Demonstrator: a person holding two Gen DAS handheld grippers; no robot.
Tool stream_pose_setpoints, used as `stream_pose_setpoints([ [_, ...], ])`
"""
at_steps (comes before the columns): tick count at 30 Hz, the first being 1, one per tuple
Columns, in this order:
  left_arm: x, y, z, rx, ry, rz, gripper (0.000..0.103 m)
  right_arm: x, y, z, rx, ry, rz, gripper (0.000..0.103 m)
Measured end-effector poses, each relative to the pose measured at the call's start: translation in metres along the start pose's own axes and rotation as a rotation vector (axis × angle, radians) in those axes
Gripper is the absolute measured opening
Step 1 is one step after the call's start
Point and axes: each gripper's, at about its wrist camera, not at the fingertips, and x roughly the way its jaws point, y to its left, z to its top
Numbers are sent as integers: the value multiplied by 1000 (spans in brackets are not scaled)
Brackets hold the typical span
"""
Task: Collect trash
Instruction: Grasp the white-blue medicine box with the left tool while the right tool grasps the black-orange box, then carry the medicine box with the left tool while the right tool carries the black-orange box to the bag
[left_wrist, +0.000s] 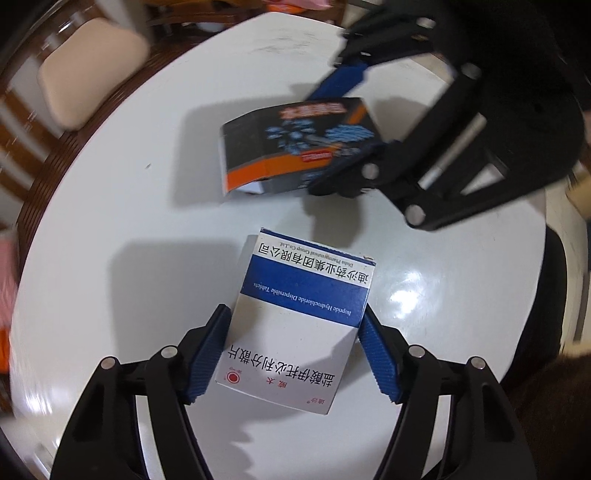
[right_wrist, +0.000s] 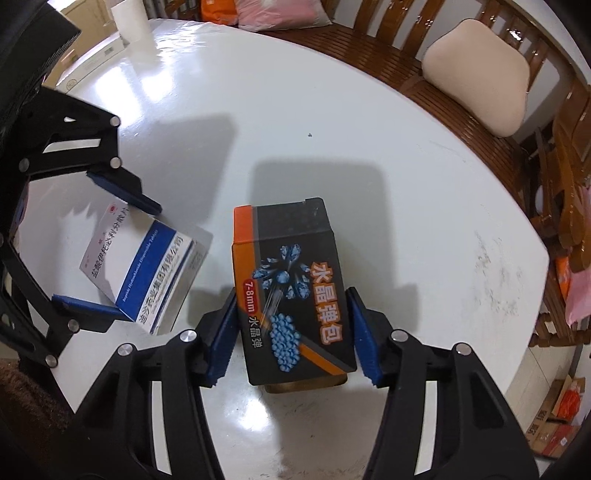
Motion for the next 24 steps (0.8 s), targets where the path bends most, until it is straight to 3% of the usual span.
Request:
stream_pose_setpoints([
  [6,-4,7,-11,-206,-32,51,67,-12,6,-14,44,-18,-61,55],
  [11,-8,8,-25,-313,-47,70,67,-27,20,-29,70,-41,-84,55],
  [18,-40,12,-50,-399,-103,103,67,-50,43,-41,92,-93,-104,55],
  [24,-72,-8,-73,-411,-147,150,67,-82,71,-60,98,-152,-109,55],
])
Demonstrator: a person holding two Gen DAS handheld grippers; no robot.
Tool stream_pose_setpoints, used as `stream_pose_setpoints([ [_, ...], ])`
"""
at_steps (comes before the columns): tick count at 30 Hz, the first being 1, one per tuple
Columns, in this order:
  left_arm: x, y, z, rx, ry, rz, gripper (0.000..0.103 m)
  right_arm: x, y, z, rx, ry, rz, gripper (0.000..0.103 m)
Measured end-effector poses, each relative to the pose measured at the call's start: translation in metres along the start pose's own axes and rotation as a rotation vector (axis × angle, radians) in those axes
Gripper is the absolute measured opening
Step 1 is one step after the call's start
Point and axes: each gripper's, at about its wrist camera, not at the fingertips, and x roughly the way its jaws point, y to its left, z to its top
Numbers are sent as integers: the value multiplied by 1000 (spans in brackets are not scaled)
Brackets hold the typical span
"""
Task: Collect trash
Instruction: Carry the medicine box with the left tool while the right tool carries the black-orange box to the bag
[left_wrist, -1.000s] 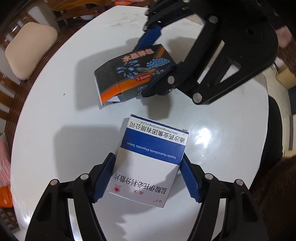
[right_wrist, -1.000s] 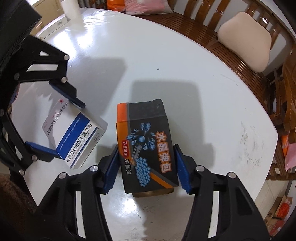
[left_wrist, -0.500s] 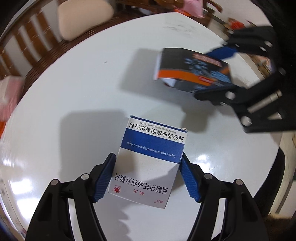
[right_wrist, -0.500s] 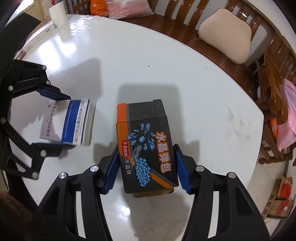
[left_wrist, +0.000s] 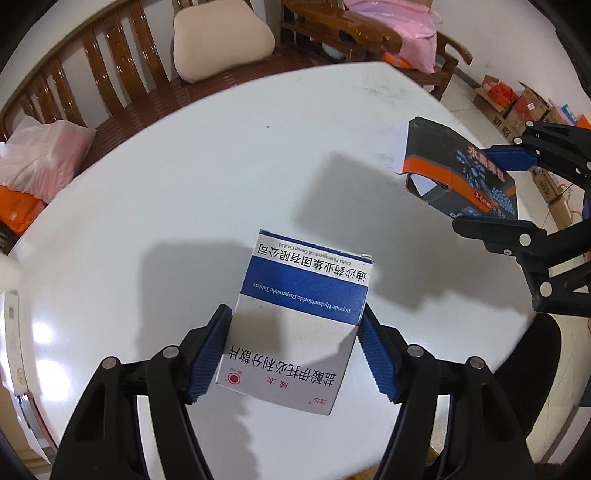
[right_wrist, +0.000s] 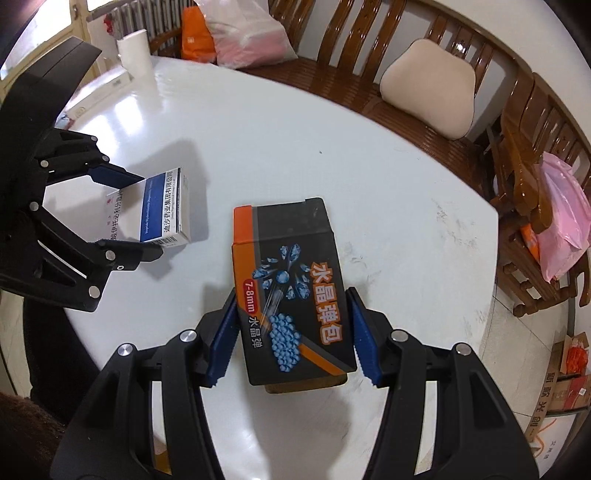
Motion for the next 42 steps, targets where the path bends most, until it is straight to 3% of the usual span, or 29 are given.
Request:
stream_pose_setpoints([
  [8,-62,-31,-51,5,-92,15,67,-52,41,-30,-23,-61,-5,55],
  [18,-91,-57,-109,-8,-136,14,67,-103,98,-90,-64,-113,-4,55],
  [21,-89,-67,-130,-13,-140,24,67,-109,111,-108,-65,-115,6,55],
  [27,-69,-84,-166,-33,-128,-30,67,-107,136,-144,-71,-102,4,55],
  [42,-7,-107,-230,-79,-78,-69,67,-40,169,-192,-66,5,65,55],
])
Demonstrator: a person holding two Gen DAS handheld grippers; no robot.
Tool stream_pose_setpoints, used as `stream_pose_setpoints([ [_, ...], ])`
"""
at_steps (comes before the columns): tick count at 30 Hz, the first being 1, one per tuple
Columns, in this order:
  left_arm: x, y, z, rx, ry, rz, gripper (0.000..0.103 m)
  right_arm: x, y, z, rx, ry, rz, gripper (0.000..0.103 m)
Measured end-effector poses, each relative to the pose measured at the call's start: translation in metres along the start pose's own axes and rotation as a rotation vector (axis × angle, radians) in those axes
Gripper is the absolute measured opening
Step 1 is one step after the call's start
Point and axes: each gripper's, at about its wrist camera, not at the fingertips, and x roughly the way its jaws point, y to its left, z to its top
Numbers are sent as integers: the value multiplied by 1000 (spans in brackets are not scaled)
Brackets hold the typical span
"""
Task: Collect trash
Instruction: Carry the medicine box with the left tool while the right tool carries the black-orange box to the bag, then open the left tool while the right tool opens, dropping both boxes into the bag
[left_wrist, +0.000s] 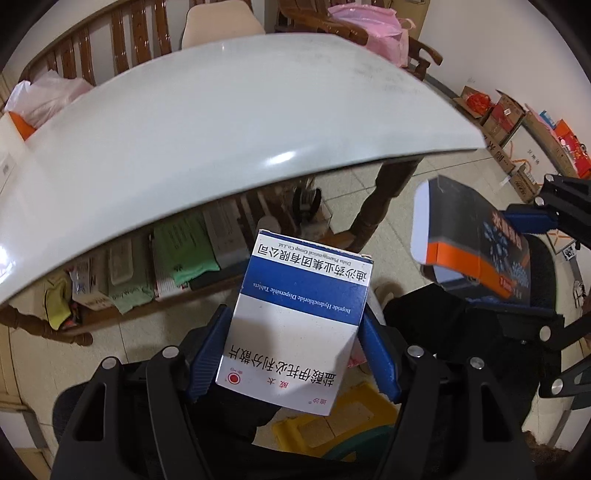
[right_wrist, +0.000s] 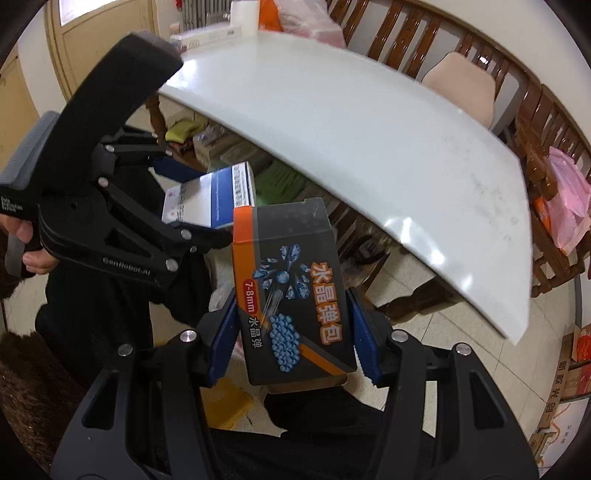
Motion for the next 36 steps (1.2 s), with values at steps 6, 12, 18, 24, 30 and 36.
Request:
stream_pose_setpoints([
  [6,31,-2,-10,6,43,-7,67,35,-7,-4,25,45,11,55],
  [12,66,-6,-11,-1,93,-33,67,71,-12,-14,55,84,12,55],
  [18,109,-6,-11,-30,168,-58,67,112,-17,-34,101,138,23,55],
  [24,152,-1,-11,-72,265,-88,67,140,-24,-49,146,184,44,55],
  [30,189,9,-6,-119,332,-86,67,173,-26,-54,167,232,66,55],
  [36,222,14,-3,-158,399,-78,67,211,-33,-65,228,294,106,55],
])
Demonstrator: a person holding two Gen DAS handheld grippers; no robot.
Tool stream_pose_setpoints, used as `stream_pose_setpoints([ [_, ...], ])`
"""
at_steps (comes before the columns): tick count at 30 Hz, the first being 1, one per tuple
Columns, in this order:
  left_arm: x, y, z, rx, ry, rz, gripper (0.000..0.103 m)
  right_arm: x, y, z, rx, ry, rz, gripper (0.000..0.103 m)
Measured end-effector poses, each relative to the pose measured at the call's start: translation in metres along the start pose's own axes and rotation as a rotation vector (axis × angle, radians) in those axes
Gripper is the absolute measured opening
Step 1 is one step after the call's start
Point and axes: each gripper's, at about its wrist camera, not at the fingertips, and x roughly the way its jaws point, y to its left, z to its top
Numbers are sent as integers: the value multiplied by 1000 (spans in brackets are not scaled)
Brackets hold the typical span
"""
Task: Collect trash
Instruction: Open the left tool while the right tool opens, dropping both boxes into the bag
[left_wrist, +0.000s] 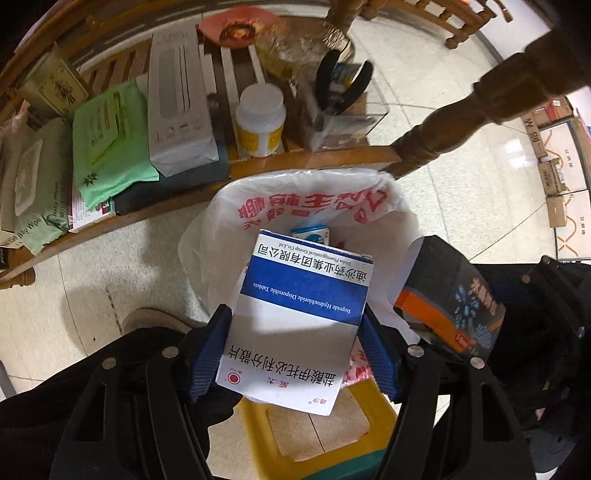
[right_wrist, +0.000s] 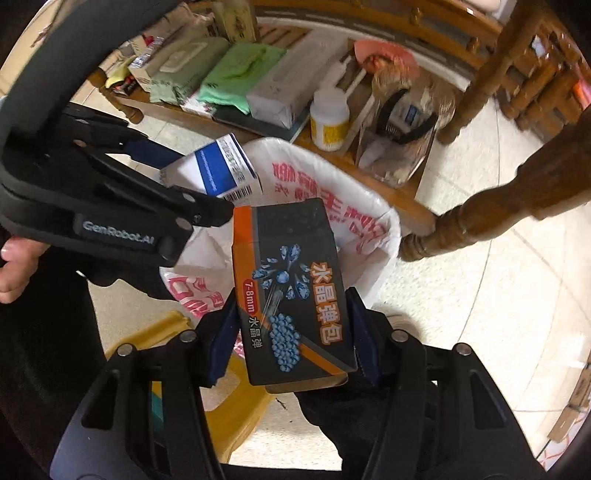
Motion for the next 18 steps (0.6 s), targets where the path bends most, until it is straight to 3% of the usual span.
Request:
stream_pose_setpoints([
  [18,65,5,15,-18,134,2,67,68,-7,5,68,152,107,55],
])
